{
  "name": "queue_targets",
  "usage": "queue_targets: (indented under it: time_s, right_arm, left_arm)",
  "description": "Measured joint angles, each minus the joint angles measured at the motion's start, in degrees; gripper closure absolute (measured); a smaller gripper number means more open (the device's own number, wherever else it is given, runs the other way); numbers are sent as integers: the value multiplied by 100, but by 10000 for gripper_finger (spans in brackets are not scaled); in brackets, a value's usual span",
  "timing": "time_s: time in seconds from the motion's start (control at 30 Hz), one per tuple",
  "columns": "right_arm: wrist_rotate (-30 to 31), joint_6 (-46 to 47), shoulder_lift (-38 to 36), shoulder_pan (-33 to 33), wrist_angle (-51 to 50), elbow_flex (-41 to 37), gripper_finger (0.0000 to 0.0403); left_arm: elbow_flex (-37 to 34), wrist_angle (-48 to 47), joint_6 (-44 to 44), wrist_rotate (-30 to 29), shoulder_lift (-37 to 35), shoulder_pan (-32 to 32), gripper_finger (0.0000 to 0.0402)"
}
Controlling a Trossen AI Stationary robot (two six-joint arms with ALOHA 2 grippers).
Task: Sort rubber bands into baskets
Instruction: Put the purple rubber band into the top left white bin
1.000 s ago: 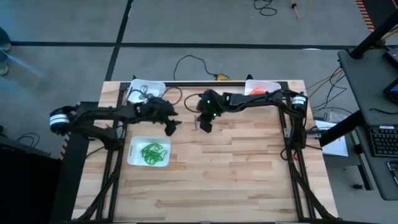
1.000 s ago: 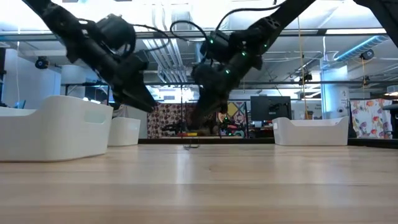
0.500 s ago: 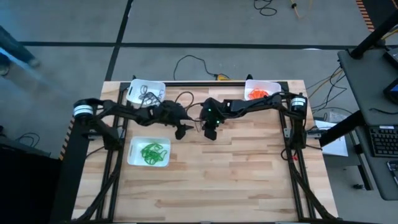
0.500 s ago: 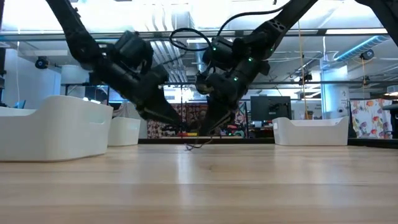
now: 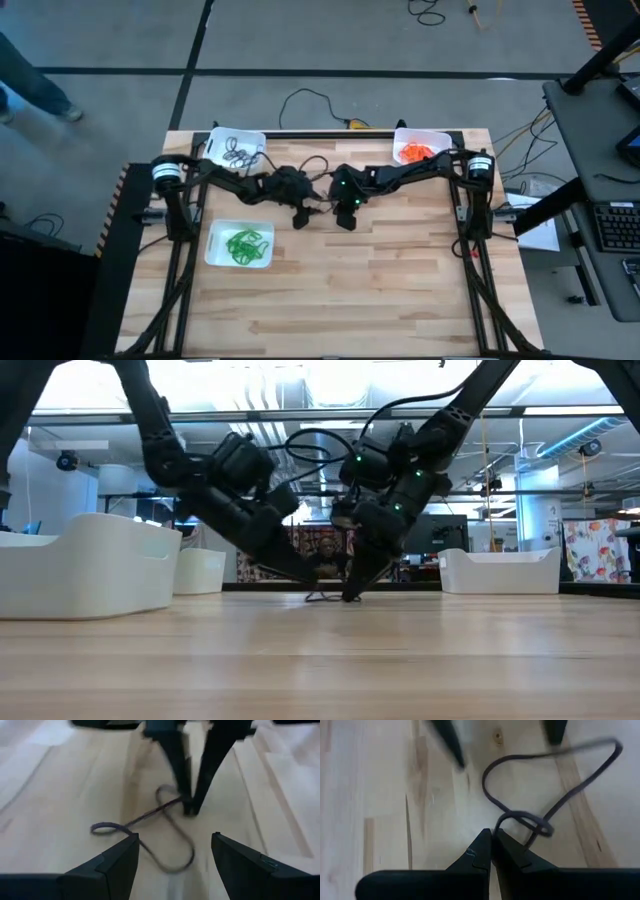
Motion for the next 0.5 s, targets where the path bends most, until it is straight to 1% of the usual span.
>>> queue_targets:
  time_s: [0.13, 0.33, 0.5]
  right_arm:
    - [9, 287, -2, 0, 116, -74, 393]
    - [84, 296, -2, 2, 141, -74, 393]
    - [103, 285, -2, 2, 165, -78, 393]
  left_arm:
    - [397, -292, -15, 67, 302, -113, 169]
    - [784, -750, -20, 64, 580, -166, 169]
    - [1002, -1009, -102, -151, 699, -185, 173]
